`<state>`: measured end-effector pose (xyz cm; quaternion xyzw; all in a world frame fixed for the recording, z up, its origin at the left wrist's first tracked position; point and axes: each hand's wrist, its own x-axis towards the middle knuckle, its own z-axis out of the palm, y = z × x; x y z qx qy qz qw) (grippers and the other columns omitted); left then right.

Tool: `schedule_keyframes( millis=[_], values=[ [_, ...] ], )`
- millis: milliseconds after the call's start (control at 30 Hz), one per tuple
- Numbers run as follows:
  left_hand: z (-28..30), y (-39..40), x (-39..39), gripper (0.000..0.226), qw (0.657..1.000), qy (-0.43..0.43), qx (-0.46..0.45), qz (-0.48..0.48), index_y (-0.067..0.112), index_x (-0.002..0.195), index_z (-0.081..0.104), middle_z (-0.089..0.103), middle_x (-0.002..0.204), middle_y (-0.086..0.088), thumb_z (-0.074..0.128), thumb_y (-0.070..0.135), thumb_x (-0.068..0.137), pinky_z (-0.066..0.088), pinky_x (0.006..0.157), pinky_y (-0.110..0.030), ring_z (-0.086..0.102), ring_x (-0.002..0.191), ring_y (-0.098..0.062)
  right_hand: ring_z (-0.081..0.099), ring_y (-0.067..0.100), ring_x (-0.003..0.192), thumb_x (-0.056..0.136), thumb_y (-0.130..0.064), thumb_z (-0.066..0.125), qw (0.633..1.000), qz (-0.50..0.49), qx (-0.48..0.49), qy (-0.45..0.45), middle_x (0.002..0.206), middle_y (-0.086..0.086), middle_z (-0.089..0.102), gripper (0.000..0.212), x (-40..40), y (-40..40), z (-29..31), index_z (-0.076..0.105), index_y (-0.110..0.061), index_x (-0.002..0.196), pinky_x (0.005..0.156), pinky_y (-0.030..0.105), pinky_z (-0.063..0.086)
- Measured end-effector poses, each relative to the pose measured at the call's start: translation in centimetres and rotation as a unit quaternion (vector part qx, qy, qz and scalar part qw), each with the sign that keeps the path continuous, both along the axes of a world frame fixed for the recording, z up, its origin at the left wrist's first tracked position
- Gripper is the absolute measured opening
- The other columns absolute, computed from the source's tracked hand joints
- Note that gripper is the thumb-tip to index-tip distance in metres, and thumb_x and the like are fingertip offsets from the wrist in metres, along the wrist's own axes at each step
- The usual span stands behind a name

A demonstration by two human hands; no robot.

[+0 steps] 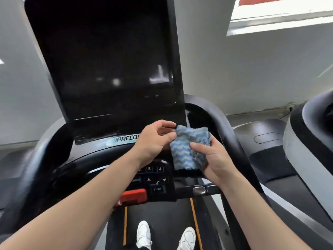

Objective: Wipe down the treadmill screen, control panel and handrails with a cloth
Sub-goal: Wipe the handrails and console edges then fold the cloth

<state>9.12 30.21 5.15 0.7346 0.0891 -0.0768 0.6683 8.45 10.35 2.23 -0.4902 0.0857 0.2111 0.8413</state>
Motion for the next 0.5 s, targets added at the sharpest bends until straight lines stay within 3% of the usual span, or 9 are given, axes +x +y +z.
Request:
schedule_keyframes(
  millis=[100,200,333,433,500],
  values=[
    [0.5,1.1,-1.8,0.035,0.999,0.011,-0.038,0.006,0.008,0.124,0.067,0.071,0.118,-0.013,0.067,-0.011,0.094,0.062,0.093,-0.042,0.072,0.11,-0.029,0.073,0.042,0.111,0.09,0.02,0.055,0.999,0.007,-0.036,-0.018,0.124,0.023,0.072,0.048,-0.6,1.2,0.0,0.058,-0.006,0.13,0.094,0.058,0.059],
    [1.3,2.2,-3.4,0.056,0.995,0.049,-0.069,-0.056,0.015,0.139,0.058,0.065,0.13,-0.015,0.07,-0.01,0.091,0.06,0.096,-0.04,0.07,0.116,-0.029,0.072,0.044,0.11,0.086,0.023,0.049,0.998,0.025,-0.05,-0.023,0.123,0.024,0.072,0.056,-1.5,2.4,0.3,0.059,-0.009,0.131,0.092,0.062,0.059],
    [2.1,3.7,-3.9,0.058,0.996,-0.008,0.061,-0.071,0.024,0.14,0.058,0.066,0.124,-0.003,0.074,-0.003,0.091,0.063,0.089,-0.041,0.072,0.108,-0.027,0.071,0.045,0.112,0.089,0.019,0.048,0.999,0.037,-0.017,-0.024,0.125,0.025,0.071,0.053,-2.2,3.5,1.2,0.059,-0.007,0.134,0.092,0.062,0.058],
    [2.3,5.1,-4.0,0.045,0.992,-0.056,0.111,-0.016,0.024,0.129,0.067,0.072,0.117,0.002,0.079,0.006,0.089,0.061,0.092,-0.044,0.072,0.102,-0.032,0.07,0.046,0.115,0.1,0.0,0.059,0.999,0.028,-0.002,-0.027,0.127,0.024,0.071,0.036,-2.8,4.3,1.8,0.06,-0.004,0.136,0.096,0.066,0.055],
    [2.2,5.9,-4.3,0.04,0.987,-0.071,0.146,-0.019,0.027,0.125,0.069,0.071,0.12,0.006,0.08,0.013,0.089,0.059,0.093,-0.039,0.072,0.097,-0.031,0.07,0.047,0.116,0.099,-0.007,0.065,0.999,0.016,-0.009,-0.029,0.128,0.025,0.071,0.038,-3.5,4.9,1.7,0.059,-0.001,0.136,0.097,0.066,0.054]
  ],
)
